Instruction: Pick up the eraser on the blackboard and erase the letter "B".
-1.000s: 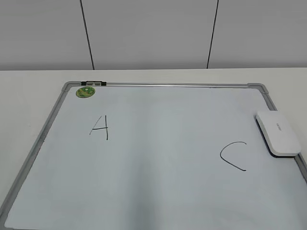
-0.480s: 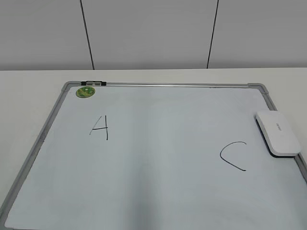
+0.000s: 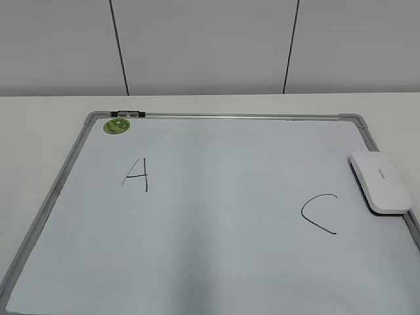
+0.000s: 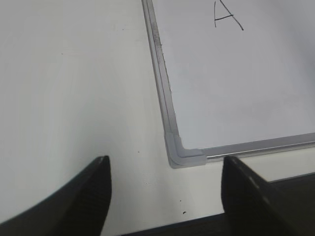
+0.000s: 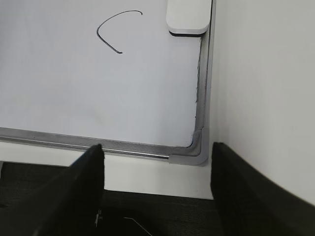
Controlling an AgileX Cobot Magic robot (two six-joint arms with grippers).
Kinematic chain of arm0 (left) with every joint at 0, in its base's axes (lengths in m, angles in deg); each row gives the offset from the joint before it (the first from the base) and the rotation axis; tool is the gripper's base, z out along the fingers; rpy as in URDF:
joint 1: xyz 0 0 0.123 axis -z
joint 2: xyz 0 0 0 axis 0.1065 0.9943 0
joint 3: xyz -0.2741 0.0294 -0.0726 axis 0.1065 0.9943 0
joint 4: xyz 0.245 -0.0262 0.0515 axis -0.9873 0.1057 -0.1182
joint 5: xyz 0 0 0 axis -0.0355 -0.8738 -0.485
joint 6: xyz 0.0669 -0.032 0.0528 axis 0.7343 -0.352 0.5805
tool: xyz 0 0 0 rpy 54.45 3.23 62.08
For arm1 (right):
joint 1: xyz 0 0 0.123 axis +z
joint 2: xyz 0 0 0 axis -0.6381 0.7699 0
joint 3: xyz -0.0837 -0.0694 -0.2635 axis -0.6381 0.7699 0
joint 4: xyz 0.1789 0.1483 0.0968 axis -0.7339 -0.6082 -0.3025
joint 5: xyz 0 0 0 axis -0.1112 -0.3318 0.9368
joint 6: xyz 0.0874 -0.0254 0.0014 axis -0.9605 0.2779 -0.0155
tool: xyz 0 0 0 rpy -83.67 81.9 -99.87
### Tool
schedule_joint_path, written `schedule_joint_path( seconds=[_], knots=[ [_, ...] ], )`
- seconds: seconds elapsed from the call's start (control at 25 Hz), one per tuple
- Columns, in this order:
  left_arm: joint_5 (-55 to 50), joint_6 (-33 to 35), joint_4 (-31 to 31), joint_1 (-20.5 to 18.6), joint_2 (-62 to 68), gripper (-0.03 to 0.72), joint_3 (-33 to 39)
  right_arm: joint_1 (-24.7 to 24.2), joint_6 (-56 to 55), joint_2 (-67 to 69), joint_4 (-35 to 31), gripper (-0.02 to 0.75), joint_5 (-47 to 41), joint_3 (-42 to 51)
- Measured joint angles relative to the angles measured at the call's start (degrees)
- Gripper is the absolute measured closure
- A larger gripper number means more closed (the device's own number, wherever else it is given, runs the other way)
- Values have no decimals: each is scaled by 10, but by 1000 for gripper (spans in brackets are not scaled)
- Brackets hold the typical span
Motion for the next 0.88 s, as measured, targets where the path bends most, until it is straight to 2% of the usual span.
schedule_joint_path(
  seconds=[0.32,0.6,0.88],
  knots=[
    [1,0,0,0,-3,174,0,0,0,-12,0,236,-1,0],
    [1,0,1,-49,-69,174,0,-36,0,-87,0,236,-4,0],
    [1,0,1,-55,-97,174,0,-47,0,-152,0,236,-7,0]
  ],
)
